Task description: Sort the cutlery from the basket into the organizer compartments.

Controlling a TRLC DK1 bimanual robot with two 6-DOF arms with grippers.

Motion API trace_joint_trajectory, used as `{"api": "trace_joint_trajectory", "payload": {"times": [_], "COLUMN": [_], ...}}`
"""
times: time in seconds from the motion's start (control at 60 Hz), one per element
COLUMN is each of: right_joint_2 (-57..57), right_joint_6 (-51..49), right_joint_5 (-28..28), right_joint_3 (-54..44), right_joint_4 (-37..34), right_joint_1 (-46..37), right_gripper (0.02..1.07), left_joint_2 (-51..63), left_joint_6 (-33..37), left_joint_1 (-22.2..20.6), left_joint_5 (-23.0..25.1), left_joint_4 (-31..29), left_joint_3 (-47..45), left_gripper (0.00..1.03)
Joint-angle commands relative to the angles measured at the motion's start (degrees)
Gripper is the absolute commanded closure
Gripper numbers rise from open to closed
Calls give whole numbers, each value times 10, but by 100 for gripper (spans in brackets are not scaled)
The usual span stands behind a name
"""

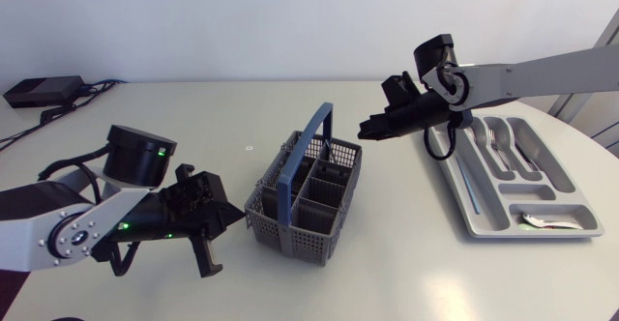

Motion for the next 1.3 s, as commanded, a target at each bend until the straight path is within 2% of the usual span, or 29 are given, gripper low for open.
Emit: {"api": "trace_joint_trajectory", "payload": {"times": [0.0,0.1,0.417,0.467,0.567,0.633,0.75,0.817,0.85,1.067,1.15,1.283], "right_joint_2": [24,13,-77,-94,-126,-166,-225,-233,-233,-193,-172,-143], "right_joint_6": [15,9,1,3,7,4,-9,-10,-11,-5,-6,-5], "right_joint_5": [-13,-21,11,53,93,117,185,219,235,306,314,334], "right_joint_3": [14,-3,-97,-112,-121,-130,-147,-150,-151,-145,-139,-135], "right_joint_4": [-17,-29,-26,-10,-2,-2,-4,-6,-5,13,13,17], "right_joint_1": [3,6,26,27,28,36,95,130,143,199,205,208], "right_gripper": [101,101,101,101,100,87,83,75,75,70,66,66], "left_joint_2": [44,73,94,93,82,63,15,-6,-10,-55,-65,-71], "left_joint_6": [1,-4,-3,-5,-5,-5,-11,-15,-15,-18,-18,-18], "left_joint_1": [-7,-9,-5,-3,-4,1,10,10,10,10,10,10], "left_joint_5": [4,3,3,3,3,3,3,4,4,4,4,4], "left_joint_4": [29,61,66,66,62,51,31,19,18,-2,-5,-6], "left_joint_3": [-5,7,29,31,25,20,4,-4,-6,-21,-23,-30], "left_gripper": [100,100,100,100,100,100,100,100,100,100,100,100]}}
